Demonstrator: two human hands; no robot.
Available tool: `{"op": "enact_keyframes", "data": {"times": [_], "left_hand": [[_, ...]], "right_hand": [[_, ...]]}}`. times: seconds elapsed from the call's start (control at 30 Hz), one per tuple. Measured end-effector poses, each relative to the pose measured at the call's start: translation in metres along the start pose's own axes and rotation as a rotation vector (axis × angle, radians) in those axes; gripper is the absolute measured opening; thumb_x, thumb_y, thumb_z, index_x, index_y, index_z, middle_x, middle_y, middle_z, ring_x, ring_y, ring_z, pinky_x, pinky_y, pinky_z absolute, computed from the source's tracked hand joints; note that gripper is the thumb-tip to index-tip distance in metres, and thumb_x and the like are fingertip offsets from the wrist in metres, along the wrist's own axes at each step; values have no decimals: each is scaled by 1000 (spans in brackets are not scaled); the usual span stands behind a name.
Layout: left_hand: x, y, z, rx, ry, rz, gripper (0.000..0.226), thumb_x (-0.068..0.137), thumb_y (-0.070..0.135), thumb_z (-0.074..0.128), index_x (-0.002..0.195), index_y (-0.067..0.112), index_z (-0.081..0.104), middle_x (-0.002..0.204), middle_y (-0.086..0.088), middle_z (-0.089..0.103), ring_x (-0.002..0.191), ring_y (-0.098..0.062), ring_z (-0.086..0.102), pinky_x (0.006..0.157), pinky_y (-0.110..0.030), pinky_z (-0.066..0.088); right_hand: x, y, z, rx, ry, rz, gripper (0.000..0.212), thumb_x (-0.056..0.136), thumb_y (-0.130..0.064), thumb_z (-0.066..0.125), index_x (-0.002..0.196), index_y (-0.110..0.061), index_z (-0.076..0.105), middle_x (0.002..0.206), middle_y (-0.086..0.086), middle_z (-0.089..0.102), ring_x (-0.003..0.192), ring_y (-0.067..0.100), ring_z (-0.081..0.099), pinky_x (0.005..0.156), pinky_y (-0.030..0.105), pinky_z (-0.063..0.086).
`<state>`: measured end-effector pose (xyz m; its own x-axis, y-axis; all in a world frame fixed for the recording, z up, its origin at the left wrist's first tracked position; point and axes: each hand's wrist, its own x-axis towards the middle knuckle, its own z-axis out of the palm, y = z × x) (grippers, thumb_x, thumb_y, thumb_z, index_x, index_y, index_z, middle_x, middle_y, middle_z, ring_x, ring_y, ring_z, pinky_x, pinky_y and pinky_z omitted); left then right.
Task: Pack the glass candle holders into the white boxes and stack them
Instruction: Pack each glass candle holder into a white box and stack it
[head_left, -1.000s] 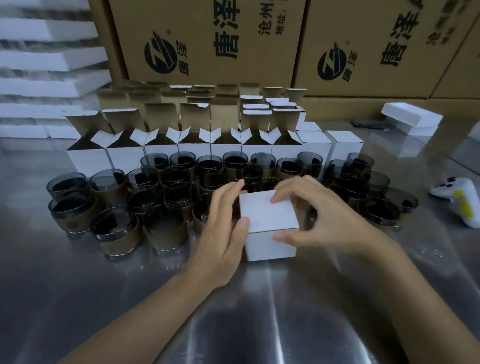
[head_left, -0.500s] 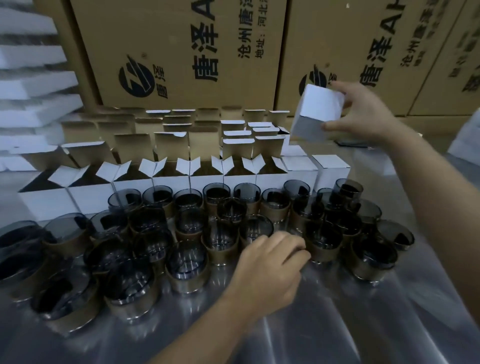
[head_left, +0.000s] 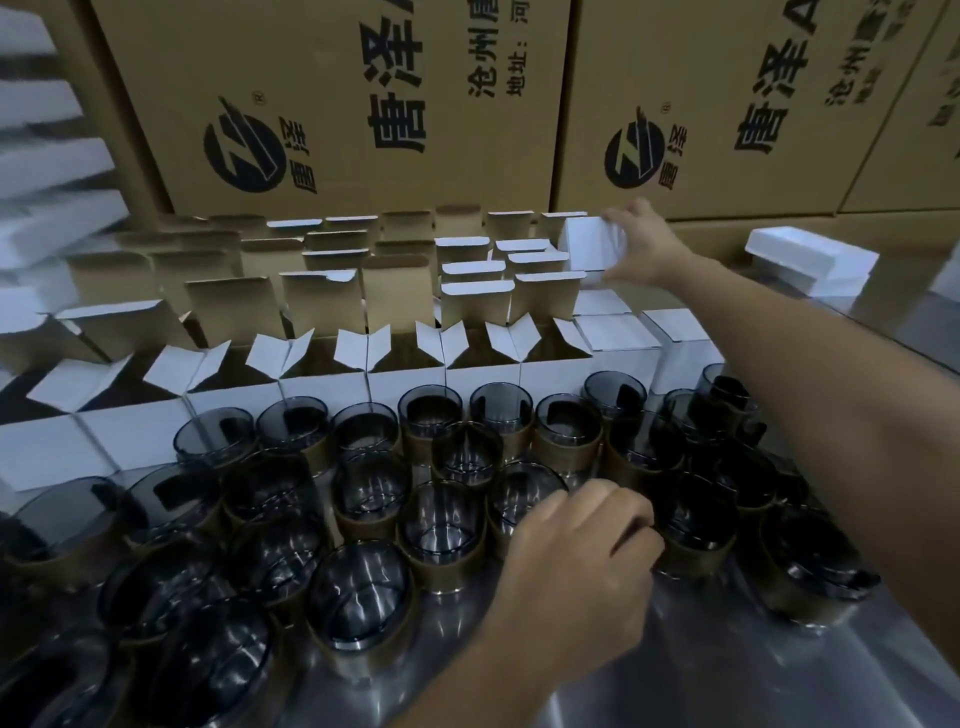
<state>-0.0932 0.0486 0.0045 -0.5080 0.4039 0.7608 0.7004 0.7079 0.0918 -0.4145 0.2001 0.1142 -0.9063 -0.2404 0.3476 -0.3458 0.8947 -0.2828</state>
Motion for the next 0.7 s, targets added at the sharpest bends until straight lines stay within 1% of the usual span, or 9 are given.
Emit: {"op": "enact_keyframes", "data": {"times": [0.13,0.27,0.4,0.47,0.53,0.57,0.63,0.67,0.7], "left_hand": [[3,-1,2,-24,6,-1,15,73,10,55,72,13,69,87,2,66,79,-19,60,58,-28,40],[3,-1,2,-39,7,-14,14,73,9,56,71,13,69,86,2,66,78,-19,60,58,-28,39],[3,-1,3,-39,0,-20,12,73,9,58,70,14,69,85,2,66,77,-20,61,57,-30,40],[4,-1,2,-42,0,-22,11,73,9,59,69,13,68,84,2,66,77,-20,61,57,-31,40],[4,-1,2,-42,5,-20,11,72,7,59,67,13,67,83,1,66,75,-21,60,57,-31,39],[4,-1,2,-41,6,-19,11,72,7,59,67,13,67,82,1,66,75,-21,60,57,-31,39],[4,-1,2,-39,9,-18,13,72,8,58,66,13,67,81,2,65,74,-20,60,56,-30,38],[4,-1,2,-37,11,-18,13,72,8,57,65,14,67,81,2,65,74,-20,60,56,-30,37],[4,-1,3,-36,10,-18,14,72,9,57,65,14,67,81,2,65,74,-20,60,56,-30,37]], "right_hand": [[12,4,10,-51,-80,-9,79,77,-24,81,145,-16,42,148,11,35,132,30,39,103,37,37],[15,3,17,-14,-132,-27,63,82,-21,76,139,-18,50,142,9,47,123,26,49,88,30,39],[15,2,32,-28,-226,33,35,97,-19,55,131,-11,58,132,15,55,112,30,53,85,30,38],[13,3,41,8,-202,84,31,100,-15,43,122,-7,64,131,18,57,111,31,52,84,27,33],[13,2,45,49,-186,103,32,100,-13,40,119,-8,66,130,16,58,118,33,50,87,26,31],[14,1,45,72,-181,108,32,100,-14,40,115,-9,67,124,14,60,117,33,51,87,27,33],[18,-1,45,148,-115,146,30,100,-17,40,104,-13,70,102,5,63,104,28,57,80,30,40],[21,-1,44,193,-57,168,31,99,-17,39,108,-13,69,100,4,62,99,25,59,79,32,45],[25,0,45,215,16,173,33,99,-16,38,116,-13,66,109,6,62,102,24,59,84,34,48]]}}
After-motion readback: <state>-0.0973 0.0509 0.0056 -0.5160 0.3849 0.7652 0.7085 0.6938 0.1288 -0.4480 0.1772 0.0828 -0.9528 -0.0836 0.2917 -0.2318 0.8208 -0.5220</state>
